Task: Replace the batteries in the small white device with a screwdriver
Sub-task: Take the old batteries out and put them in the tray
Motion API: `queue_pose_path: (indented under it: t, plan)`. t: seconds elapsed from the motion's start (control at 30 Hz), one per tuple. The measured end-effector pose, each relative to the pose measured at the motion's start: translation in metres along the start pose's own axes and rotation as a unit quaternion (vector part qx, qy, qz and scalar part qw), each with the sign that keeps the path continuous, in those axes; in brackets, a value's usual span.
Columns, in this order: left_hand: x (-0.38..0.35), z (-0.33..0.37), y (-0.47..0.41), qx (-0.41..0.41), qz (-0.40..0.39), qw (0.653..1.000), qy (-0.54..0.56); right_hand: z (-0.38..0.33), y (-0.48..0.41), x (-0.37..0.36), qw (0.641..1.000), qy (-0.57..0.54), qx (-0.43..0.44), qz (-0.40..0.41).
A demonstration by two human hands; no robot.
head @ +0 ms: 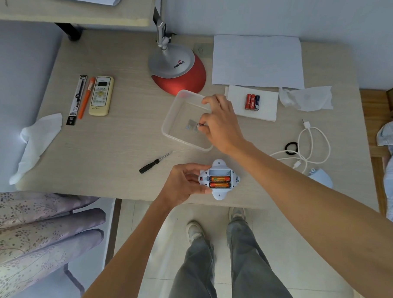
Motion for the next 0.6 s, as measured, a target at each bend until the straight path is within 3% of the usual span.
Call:
queue_pose_path:
  t: [0.17,0.33,0.43,0.53,0.6]
  plan:
    - [0.0,0.0,0.0,-0.003,0.001,1.0,-0.014,-0.001,0.008,0.018,1.0,-0.013,-0.026,0.013]
    - [-0.001,0.003,0.001,0.0,-0.001,1.0,-0.016,0.026,0.085,0.062,0.961,-0.209,-0.144,0.108]
    - [0.0,0.003,0.0,0.007,-0.005,1.0,-0.019,0.04,0.144,0.039,0.93,-0.297,-0.219,0.002]
    - [0.001,0.003,0.0,0.008,-0.007,0.999,-0.031,0.034,0.181,0.008,0.923,-0.301,-0.207,-0.124]
    - [0.001,0.004,0.0,0.005,-0.008,0.999,-0.046,0.023,0.19,-0.008,0.926,-0.285,-0.185,-0.163]
Point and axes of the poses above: each hand's wrist, its own y-axis away from the middle knuckle, its own x-axis out of the back of the hand, z = x × y, the point moved 10 cm from there along -y, towards the middle knuckle, and after that the axes turned 4 degrees about -y, right-handed, at the moved point
